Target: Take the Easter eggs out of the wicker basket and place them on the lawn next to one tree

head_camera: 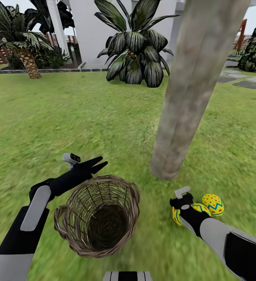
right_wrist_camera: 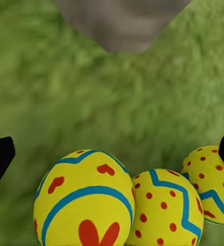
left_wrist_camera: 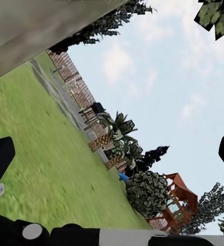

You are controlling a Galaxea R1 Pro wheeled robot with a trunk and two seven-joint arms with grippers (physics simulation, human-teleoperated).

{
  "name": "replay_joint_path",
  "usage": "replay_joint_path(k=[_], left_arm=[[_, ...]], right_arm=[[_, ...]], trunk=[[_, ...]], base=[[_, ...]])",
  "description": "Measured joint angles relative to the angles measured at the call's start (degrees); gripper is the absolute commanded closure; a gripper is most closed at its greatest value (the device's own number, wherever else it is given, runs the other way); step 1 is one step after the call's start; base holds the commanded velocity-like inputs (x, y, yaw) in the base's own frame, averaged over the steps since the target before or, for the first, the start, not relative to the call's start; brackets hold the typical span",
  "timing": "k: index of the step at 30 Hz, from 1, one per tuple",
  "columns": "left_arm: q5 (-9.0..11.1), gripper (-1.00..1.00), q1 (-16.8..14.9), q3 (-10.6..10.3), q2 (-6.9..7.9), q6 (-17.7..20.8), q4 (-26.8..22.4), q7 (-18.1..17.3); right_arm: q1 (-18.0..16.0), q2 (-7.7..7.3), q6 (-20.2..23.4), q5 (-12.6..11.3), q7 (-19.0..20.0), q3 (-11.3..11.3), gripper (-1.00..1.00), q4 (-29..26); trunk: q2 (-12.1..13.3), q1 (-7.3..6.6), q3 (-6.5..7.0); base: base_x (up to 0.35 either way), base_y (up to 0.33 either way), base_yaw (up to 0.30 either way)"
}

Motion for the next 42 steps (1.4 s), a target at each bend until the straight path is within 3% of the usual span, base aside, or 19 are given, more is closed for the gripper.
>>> replay_joint_path(k=[3, 8, 13, 15, 18, 21, 31, 36, 42], left_arm=[[0.01, -1.00, -0.40, 0.05, 0.15, 0.11, 0.01, 0.12], [-0.07, -1.00, -0.88, 0.28, 1.07, 0.29, 0.02, 0.26], [-0.40, -1.00, -1.60, 1.03, 3.83, 0.33, 0.17, 0.39], [-0.19, -1.00, -1.85, 1.82, 6.21, 0.38, 0.18, 0.30], [-0.01, -1.00, -1.94, 3.34, 8.19, 0.45, 0.23, 0.21], [0.03, -1.00, -1.96, 5.09, 8.71, 0.49, 0.27, 0.19], [-0.05, -1.00, -1.96, 6.37, 9.69, 0.58, 0.44, 0.19], [-0.01, -1.00, -1.90, 8.20, 13.08, 0.58, 0.57, 0.19], [-0.74, -1.00, -1.81, 8.72, 14.19, 0.41, 1.47, 0.61]], right_arm=[[0.00, 0.05, -0.02, 0.00, -0.09, -0.23, -1.00, -0.11], [0.00, 0.01, 0.06, -0.10, 0.00, -3.39, -1.00, -0.16], [0.22, 0.01, 0.21, -0.25, 0.05, -5.73, -1.00, -0.21], [0.42, 0.10, 0.24, -0.54, 0.05, -5.89, -1.00, -0.33], [0.52, 0.09, 1.01, -2.57, 0.06, -5.97, -1.00, -0.34], [0.60, 0.01, 3.05, -4.31, 0.12, -6.02, -1.00, -0.31], [0.62, 0.09, 5.49, -4.84, 0.66, -6.00, -1.00, -0.52], [0.62, -0.12, 8.83, -4.83, 8.65, -6.07, -1.00, -0.57], [0.63, -1.42, 12.21, -4.99, 18.42, -5.92, -1.00, -0.54]], trunk=[[0.04, -0.08, 0.67], [0.11, -0.21, 1.77], [0.17, -0.34, 2.88], [0.20, -0.39, 3.33], [0.24, -0.46, 3.99], [0.28, -0.54, 4.66], [0.42, -0.80, 6.87], [0.48, -0.93, 7.98], [0.57, -1.08, 9.31]], base=[[0.000, 0.000, 0.000], [0.000, 0.000, 0.000], [0.000, 0.000, 0.000], [0.000, 0.000, 0.000], [0.000, 0.000, 0.000], [0.000, 0.000, 0.000], [0.000, 0.000, 0.000], [0.000, 0.000, 0.000], [0.000, 0.000, 0.000]])
